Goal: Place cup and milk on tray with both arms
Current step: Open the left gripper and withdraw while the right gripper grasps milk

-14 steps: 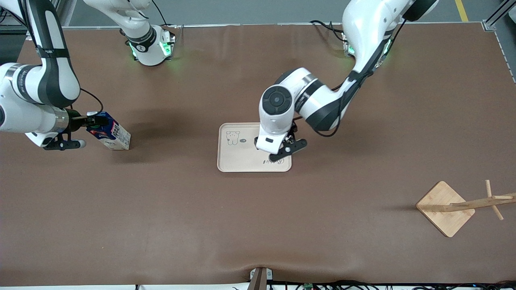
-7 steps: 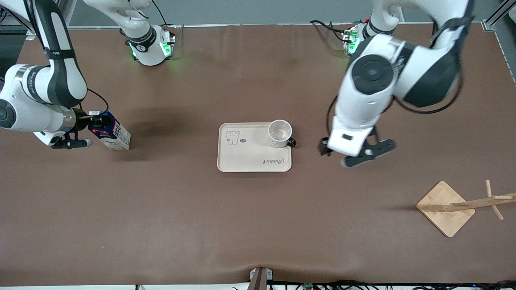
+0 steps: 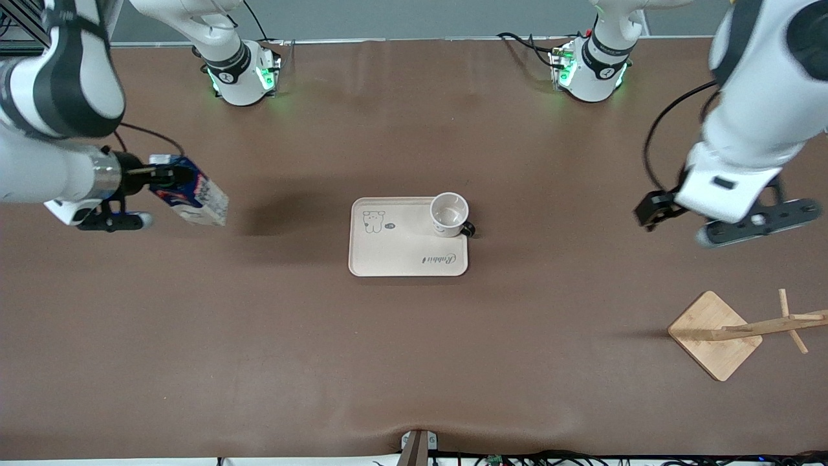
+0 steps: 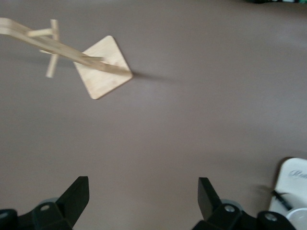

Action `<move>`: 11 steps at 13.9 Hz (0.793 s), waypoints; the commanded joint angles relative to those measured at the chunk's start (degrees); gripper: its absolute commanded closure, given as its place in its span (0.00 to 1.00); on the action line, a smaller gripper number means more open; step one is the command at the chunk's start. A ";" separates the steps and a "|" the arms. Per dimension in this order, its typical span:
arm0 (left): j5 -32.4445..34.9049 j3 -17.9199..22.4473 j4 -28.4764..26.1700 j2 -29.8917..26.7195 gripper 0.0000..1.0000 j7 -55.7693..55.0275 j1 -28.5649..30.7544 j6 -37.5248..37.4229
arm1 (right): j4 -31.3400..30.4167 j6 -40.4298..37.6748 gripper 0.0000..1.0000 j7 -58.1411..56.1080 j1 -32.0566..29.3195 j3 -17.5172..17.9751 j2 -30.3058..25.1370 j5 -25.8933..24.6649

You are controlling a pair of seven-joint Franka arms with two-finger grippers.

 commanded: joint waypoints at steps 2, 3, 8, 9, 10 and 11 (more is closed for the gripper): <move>-2.81 -0.95 -2.28 -4.61 0.00 9.43 5.50 -1.44 | 11.68 -1.81 1.00 8.70 7.81 -0.57 11.16 8.30; -4.31 -1.03 -2.72 -5.66 0.00 10.32 6.39 -2.05 | 14.31 -1.37 1.00 8.96 9.83 -0.65 14.14 10.16; -7.65 8.42 -10.62 -13.04 0.00 12.00 -1.22 -2.59 | 24.97 3.45 1.00 17.92 17.58 -0.57 26.29 11.75; -8.88 10.72 -12.11 -14.01 0.00 12.09 -3.17 -2.50 | 24.97 4.86 1.00 18.80 17.93 -0.57 26.73 13.06; -10.90 11.79 -13.17 -14.81 0.00 12.52 -3.53 -2.50 | 24.97 6.35 1.00 20.20 18.72 -0.57 27.61 14.55; -12.05 11.97 -14.40 -15.60 0.00 12.79 -3.36 -2.32 | 24.80 7.76 1.00 21.09 19.69 -0.65 27.97 14.83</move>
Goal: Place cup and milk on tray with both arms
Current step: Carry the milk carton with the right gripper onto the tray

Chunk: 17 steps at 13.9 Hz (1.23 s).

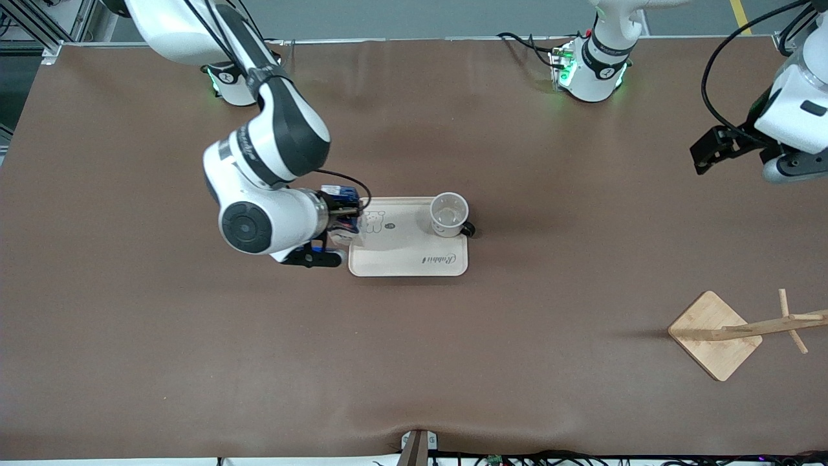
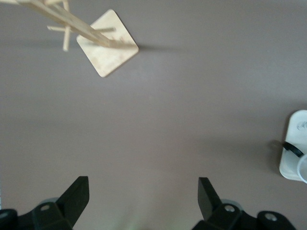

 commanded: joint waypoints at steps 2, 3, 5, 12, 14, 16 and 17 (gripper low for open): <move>-2.84 2.01 -7.27 -5.41 0.00 2.21 -0.32 2.34 | 2.22 1.38 1.00 2.86 1.96 -0.72 2.14 2.29; -2.84 2.01 -8.58 -6.55 0.00 3.52 -0.05 3.22 | 2.22 1.38 1.00 2.86 2.05 -0.72 2.66 2.29; -4.41 1.92 -9.74 -7.61 0.00 5.72 1.17 4.02 | 1.17 3.30 1.00 2.51 2.83 -0.72 3.63 2.47; -5.39 2.53 -8.34 -6.91 0.00 6.17 1.71 3.67 | -1.91 8.32 0.95 1.89 5.56 -0.72 4.69 1.77; -5.39 2.54 -8.42 -6.47 0.00 6.08 1.53 4.02 | -2.00 8.32 0.91 1.98 5.39 -0.72 4.69 1.85; -5.39 2.36 -8.51 -6.47 0.00 6.08 1.44 4.02 | -2.08 6.49 0.91 1.80 4.86 -0.72 4.69 1.94; -5.39 2.36 -8.42 -6.56 0.00 6.08 1.44 4.02 | -2.52 5.00 0.91 1.63 4.77 -0.72 4.78 1.94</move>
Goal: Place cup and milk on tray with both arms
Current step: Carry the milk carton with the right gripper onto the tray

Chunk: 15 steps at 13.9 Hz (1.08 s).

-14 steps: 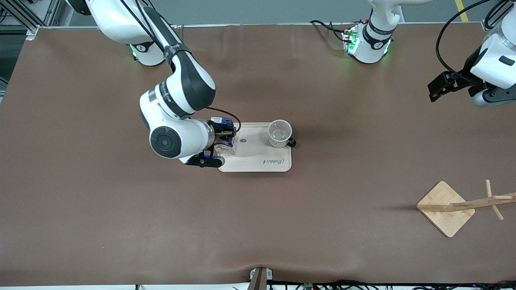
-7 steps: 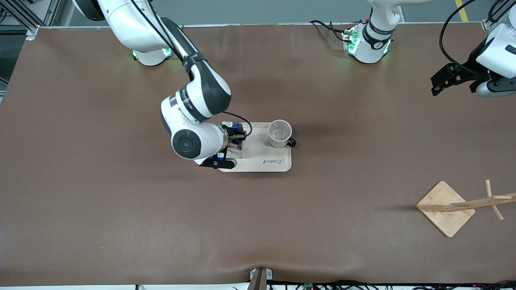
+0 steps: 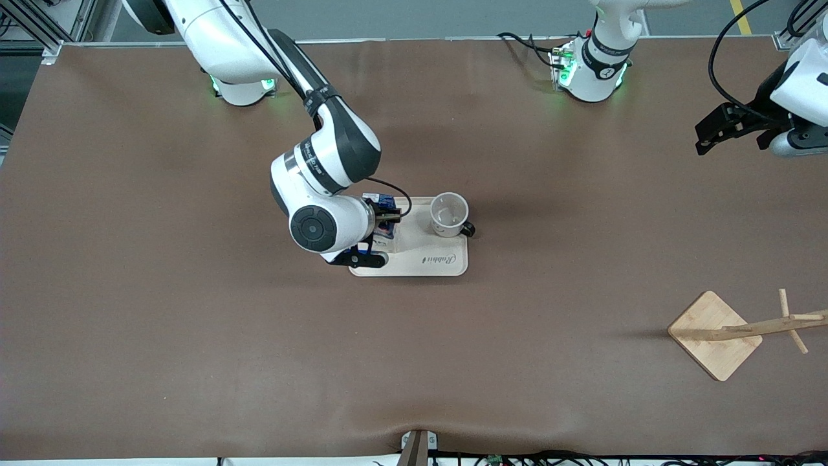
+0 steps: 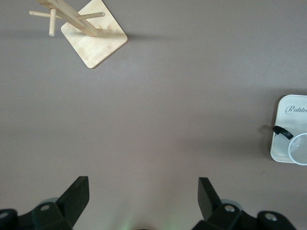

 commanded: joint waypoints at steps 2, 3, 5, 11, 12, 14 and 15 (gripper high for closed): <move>-1.20 0.07 -0.40 -0.65 0.00 1.09 0.06 0.73 | -2.37 -2.39 0.76 -2.37 -0.33 -0.32 -0.08 1.04; -1.20 0.07 -0.40 -0.74 0.00 1.00 0.06 0.73 | -2.37 -1.95 0.70 -2.73 -0.33 -0.32 -0.08 1.39; -1.20 0.07 -0.40 -0.74 0.00 0.39 0.14 0.73 | -2.28 -1.51 0.26 -2.73 -0.15 -0.32 0.00 1.40; -0.94 -0.11 0.48 -0.03 0.00 0.03 0.06 1.52 | -1.67 -1.24 0.00 -3.00 -0.15 -0.32 -0.35 1.22; -0.85 -0.11 0.48 -0.03 0.00 0.56 0.06 1.52 | -1.06 -1.51 0.00 -2.91 -0.33 -0.32 -0.52 1.22; -0.67 0.15 1.26 -0.03 0.00 0.74 0.14 1.17 | 1.04 -2.82 0.00 -3.00 -1.02 -0.32 -1.05 1.22; -0.58 0.24 1.27 -0.21 0.00 0.56 0.14 1.08 | 3.06 -4.13 0.00 -3.00 -1.12 -0.32 -1.14 1.13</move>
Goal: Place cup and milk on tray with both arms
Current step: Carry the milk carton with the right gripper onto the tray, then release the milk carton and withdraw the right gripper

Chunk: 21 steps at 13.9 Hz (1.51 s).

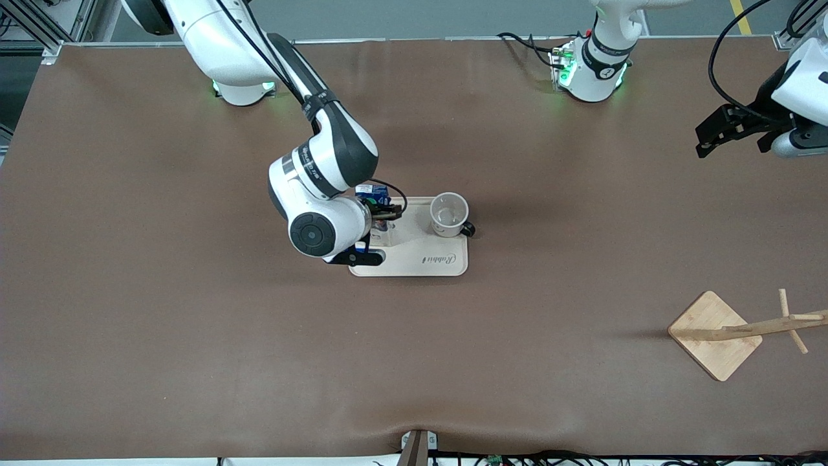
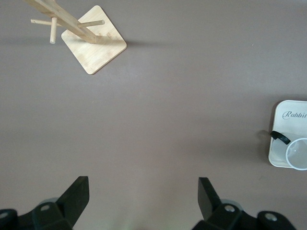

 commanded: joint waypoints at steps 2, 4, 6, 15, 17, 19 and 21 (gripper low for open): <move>-0.39 0.51 1.01 -0.47 0.00 0.87 0.25 -0.37 | 6.84 -5.65 0.00 -0.55 -1.71 -0.10 -1.00 0.58; -0.39 0.77 1.19 -0.74 0.00 0.87 0.60 -0.72 | 9.40 -7.94 0.00 -0.63 -2.67 -0.63 -1.35 0.05; -0.48 0.77 1.19 -0.48 0.00 0.96 0.96 -1.25 | 9.93 -9.35 0.00 -2.73 -5.65 -0.54 -4.50 -0.91; -1.09 0.77 1.71 0.67 0.00 1.04 0.96 -1.07 | 8.01 -21.91 0.00 -9.63 -27.79 -0.37 -24.01 -12.66; -1.09 0.77 1.71 0.58 0.00 1.05 0.96 -1.16 | 2.15 -20.61 0.00 -17.57 -29.83 -0.37 -27.78 -19.26; -1.09 0.69 1.45 0.41 0.00 0.96 0.87 -1.25 | -7.33 -15.18 0.00 -19.87 -32.72 -0.28 -33.31 -20.52; -1.09 0.69 1.36 0.40 0.00 0.87 0.87 -1.25 | -18.92 -6.59 0.00 -20.58 -32.39 -0.02 -41.30 -22.96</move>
